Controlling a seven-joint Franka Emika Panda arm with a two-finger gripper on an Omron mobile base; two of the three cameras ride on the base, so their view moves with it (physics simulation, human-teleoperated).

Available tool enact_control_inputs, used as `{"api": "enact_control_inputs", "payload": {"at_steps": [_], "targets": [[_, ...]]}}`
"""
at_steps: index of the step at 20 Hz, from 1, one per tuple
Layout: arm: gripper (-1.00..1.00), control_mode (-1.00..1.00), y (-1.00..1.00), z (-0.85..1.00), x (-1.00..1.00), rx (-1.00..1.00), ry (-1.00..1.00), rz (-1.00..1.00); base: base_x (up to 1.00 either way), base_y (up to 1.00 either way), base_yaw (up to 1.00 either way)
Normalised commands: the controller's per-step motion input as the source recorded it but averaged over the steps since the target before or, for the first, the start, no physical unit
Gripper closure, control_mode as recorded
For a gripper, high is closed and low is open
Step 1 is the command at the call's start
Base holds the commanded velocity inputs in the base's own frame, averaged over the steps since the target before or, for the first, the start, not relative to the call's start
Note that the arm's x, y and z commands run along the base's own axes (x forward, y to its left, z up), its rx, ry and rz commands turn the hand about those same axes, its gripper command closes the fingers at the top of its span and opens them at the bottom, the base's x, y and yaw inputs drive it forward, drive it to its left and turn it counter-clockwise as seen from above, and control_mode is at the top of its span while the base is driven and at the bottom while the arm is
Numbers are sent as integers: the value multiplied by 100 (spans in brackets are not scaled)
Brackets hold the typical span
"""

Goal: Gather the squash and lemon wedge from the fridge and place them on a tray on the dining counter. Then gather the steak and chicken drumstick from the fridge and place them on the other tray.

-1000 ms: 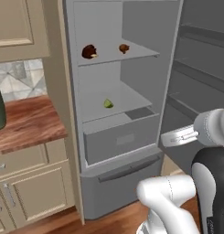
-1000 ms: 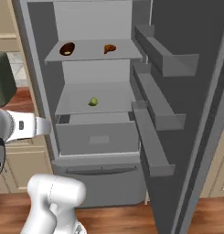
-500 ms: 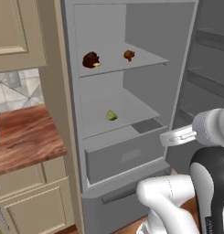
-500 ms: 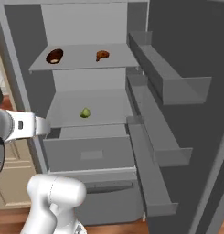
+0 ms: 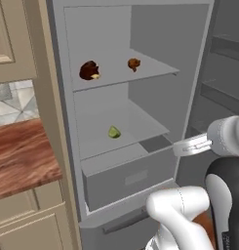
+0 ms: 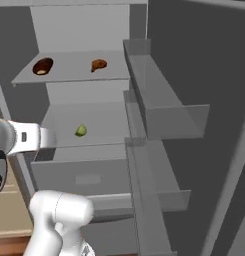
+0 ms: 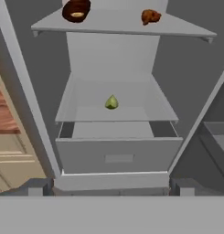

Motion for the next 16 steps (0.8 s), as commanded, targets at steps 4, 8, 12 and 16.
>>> {"api": "enact_control_inputs", "payload": {"at_steps": [4,8,12,16], "targets": [[-100,100,0,0,0,0,0,0,56,-13,0],[-100,100,0,0,0,0,0,0,49,-7,0],[-100,100,0,0,0,0,0,0,47,-9,0],[-100,100,0,0,0,0,0,0,54,-8,0]]}}
